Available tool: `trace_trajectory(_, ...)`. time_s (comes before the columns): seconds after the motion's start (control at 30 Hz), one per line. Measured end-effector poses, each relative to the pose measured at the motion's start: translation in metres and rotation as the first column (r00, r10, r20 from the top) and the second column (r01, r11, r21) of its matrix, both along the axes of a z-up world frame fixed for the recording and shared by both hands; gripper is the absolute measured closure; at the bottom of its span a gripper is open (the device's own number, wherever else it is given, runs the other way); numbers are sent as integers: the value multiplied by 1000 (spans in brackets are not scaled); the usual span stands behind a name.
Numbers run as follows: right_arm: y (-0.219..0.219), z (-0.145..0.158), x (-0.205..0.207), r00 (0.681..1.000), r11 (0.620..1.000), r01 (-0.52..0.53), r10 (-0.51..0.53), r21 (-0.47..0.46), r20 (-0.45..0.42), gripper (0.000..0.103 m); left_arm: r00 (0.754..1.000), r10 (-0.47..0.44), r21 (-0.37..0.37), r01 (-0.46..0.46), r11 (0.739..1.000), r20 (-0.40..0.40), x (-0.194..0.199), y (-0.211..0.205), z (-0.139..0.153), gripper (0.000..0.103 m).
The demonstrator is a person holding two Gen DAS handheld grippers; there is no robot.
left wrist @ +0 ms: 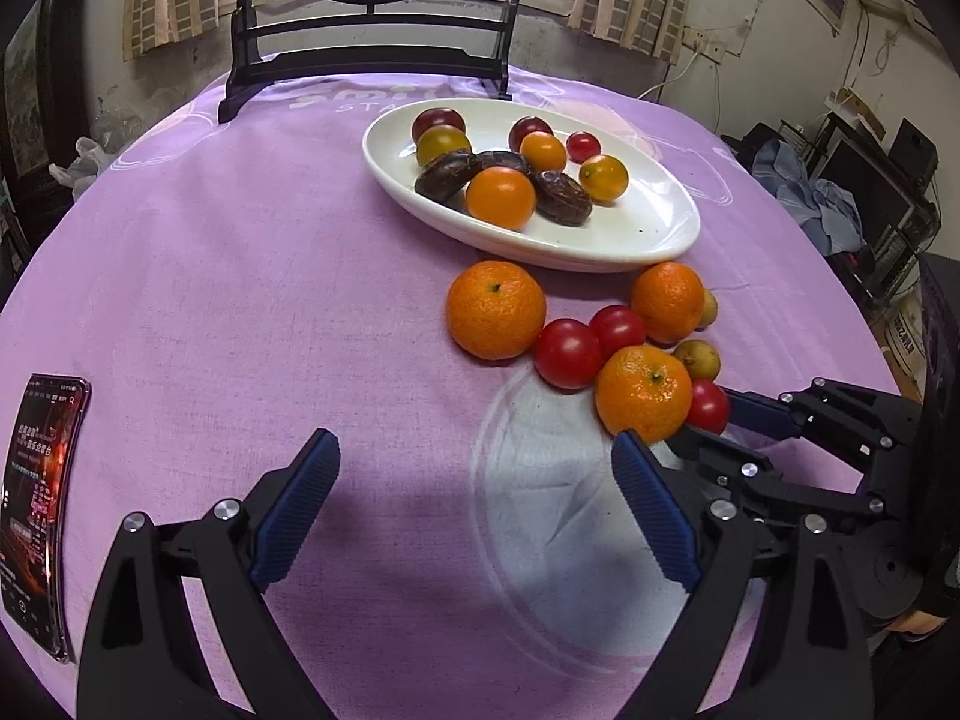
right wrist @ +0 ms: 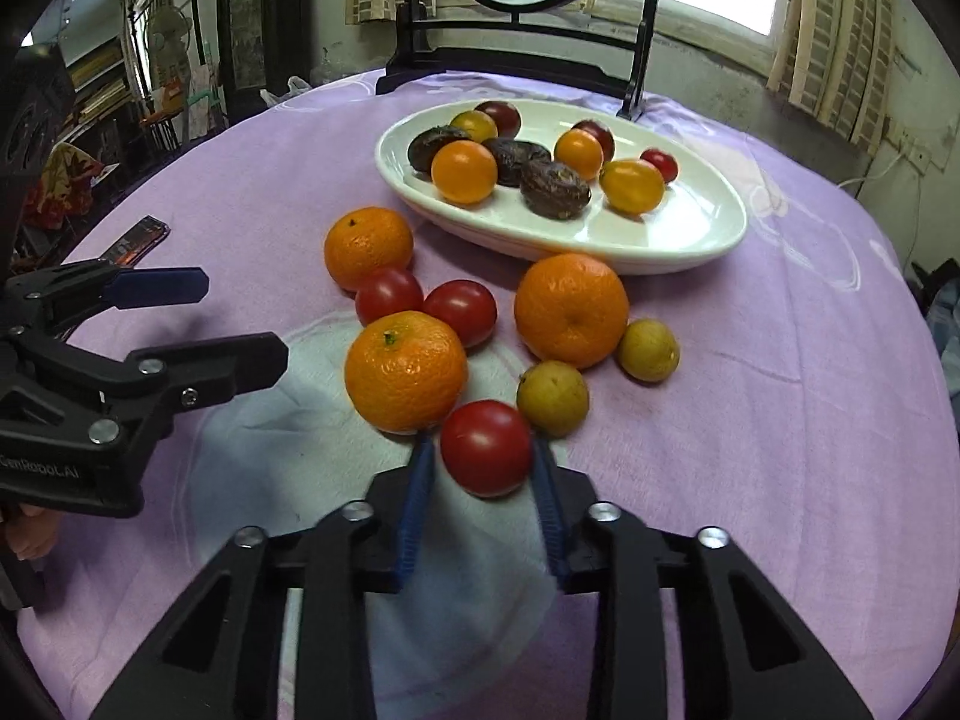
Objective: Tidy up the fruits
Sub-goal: 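Grasp a red tomato with the right gripper while the left grasps a mandarin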
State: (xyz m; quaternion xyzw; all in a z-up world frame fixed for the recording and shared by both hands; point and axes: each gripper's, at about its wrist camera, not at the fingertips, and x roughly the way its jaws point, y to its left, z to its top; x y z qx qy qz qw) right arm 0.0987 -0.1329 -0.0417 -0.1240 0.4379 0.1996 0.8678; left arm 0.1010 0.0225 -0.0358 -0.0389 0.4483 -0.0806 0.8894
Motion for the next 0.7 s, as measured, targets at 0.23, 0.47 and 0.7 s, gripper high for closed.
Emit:
trace_trajectory(0.23, -19, 10, -10, 999, 998, 35, -35, 43, 10, 74, 999, -29, 12, 30, 999, -14, -4, -13, -2, 13)
trace_trajectory(0.47, -53, 17, -16, 994, 992, 99, -101, 75, 27, 74, 998, -66, 43, 67, 997, -20, -7, -39, -3, 13)
trace_trajectory(0.7, -81, 20, -15, 988, 984, 146, -151, 105, 38, 74, 994, -94, 105, 99, 990, -54, 4, -75, -15, 14)
